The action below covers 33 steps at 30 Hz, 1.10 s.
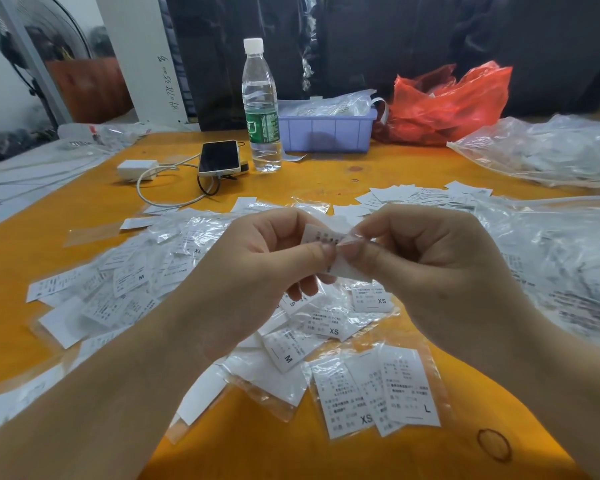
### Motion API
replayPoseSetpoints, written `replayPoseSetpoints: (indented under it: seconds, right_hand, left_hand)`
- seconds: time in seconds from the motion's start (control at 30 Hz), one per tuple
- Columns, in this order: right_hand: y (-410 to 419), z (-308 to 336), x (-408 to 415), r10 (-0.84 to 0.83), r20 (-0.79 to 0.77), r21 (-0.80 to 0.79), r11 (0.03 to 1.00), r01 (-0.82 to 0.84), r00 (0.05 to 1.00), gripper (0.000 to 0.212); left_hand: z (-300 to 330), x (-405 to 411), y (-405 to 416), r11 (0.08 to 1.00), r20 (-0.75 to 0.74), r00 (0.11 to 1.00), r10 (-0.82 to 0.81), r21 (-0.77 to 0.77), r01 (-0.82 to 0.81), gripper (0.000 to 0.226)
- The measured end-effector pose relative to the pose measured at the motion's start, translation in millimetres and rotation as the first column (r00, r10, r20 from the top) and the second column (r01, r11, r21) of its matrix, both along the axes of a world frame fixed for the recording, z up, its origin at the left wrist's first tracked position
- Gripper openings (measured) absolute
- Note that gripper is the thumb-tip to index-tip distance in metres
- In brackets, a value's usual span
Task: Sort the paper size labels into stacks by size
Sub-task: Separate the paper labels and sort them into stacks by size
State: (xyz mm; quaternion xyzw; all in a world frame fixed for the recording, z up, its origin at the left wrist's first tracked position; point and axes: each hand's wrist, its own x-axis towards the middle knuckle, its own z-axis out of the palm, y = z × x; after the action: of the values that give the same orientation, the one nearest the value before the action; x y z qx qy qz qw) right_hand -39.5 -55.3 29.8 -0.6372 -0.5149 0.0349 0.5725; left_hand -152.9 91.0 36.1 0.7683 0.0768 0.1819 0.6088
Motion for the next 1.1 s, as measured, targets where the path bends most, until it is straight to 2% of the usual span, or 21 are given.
replayPoseSetpoints:
  seconds: [0.23,0.33,0.4,0.53,0.7,0.83,0.9,0.97,1.1]
  right_hand:
    - [-2.5,2.4,-0.5,-0.034,0.012,-0.032,0.999,0.034,0.999,0.019]
    - [-2.0,2.0,2.1,0.024,-0.143,-0.015,1.000,-0.026,0.989,0.019]
    - [-1.4,1.6,3.1,0.043,-0.193,-0.021,0.999,-0.047,0.980,0.019]
    - [-0.8,-0.5,4.2,0.017,-0.187,-0.008,1.000,-0.019,0.982,0.019]
    - [2.4,-2.7,2.8,0.043,-0.203,-0.006,0.999,-0.045,0.978,0.026]
    - [2.2,-4.0,-1.0,0.007,-0.099,0.002,1.000,-0.007,0.995,0.029]
    - [2.0,-3.8,-2.2,-0.042,-0.063,0.018,0.999,0.044,0.997,0.030]
    - [2.1,-3.0,-2.3,-0.061,-0.089,0.045,0.997,0.065,0.994,0.029]
    - [0.1,-0.7,-7.0,0.044,-0.158,0.048,0.998,-0.036,0.986,0.016]
  left_hand:
    - [4.5,-0.2,0.3,1.000,0.021,0.999,0.027,0.004,-0.027,0.010]
    - [6.1,-1.6,1.6,0.999,0.036,0.998,0.043,0.009,-0.043,0.011]
    - [7.0,-2.4,3.0,0.999,0.043,0.998,0.054,-0.007,-0.054,0.011]
    - [7.8,-2.4,5.4,0.995,0.007,0.998,0.062,-0.076,-0.061,0.014]
    - [3.3,0.6,-2.0,0.999,-0.021,1.000,0.020,-0.046,-0.021,0.016]
    - [1.8,0.2,-2.3,0.998,0.011,1.000,0.020,-0.054,-0.019,0.012]
    - [1.7,0.0,-2.0,0.997,0.028,0.998,0.056,-0.056,-0.055,0.011]
    - [0.8,0.2,-2.2,0.991,0.051,0.992,0.120,-0.059,-0.117,0.015]
    - [0.5,0.7,-3.0,0.976,0.122,0.970,0.212,-0.083,-0.203,0.016]
